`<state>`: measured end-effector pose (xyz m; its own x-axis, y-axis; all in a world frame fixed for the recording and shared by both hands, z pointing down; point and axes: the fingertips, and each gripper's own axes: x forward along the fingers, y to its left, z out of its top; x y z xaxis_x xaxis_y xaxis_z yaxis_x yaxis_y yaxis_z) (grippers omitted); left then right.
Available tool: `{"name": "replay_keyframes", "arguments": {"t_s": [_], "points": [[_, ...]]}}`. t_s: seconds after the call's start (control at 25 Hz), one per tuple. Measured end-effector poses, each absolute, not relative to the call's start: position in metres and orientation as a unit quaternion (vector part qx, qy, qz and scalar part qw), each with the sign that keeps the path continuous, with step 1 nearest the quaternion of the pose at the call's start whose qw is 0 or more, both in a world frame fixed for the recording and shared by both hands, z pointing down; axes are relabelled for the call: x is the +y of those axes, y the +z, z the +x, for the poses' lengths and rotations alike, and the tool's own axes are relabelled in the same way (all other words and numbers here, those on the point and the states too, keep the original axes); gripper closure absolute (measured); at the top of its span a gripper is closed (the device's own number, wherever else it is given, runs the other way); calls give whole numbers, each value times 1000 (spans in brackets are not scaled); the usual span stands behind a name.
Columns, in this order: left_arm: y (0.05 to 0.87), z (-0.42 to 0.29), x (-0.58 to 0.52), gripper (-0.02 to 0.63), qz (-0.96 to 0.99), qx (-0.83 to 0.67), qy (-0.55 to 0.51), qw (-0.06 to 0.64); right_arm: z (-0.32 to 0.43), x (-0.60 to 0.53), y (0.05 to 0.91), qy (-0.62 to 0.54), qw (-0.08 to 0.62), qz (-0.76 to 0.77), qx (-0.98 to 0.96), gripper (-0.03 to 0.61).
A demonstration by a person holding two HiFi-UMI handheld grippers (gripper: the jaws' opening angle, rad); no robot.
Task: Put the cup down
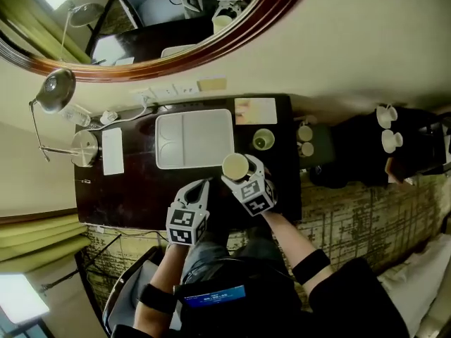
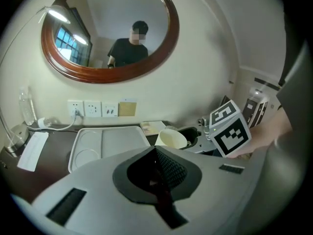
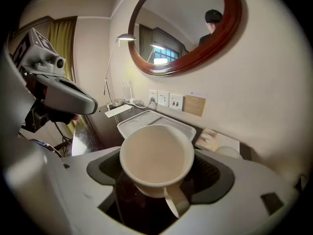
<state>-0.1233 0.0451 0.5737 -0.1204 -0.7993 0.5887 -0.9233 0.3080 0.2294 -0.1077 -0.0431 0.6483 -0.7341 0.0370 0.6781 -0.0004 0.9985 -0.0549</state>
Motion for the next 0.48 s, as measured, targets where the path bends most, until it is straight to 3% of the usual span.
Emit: {"name": "replay_keyframes", "arguments": {"t_s": [0.48], "points": [[595, -57, -5, 611, 601, -711, 136, 338, -34, -111, 689, 41, 388, 50, -919, 153]]}}
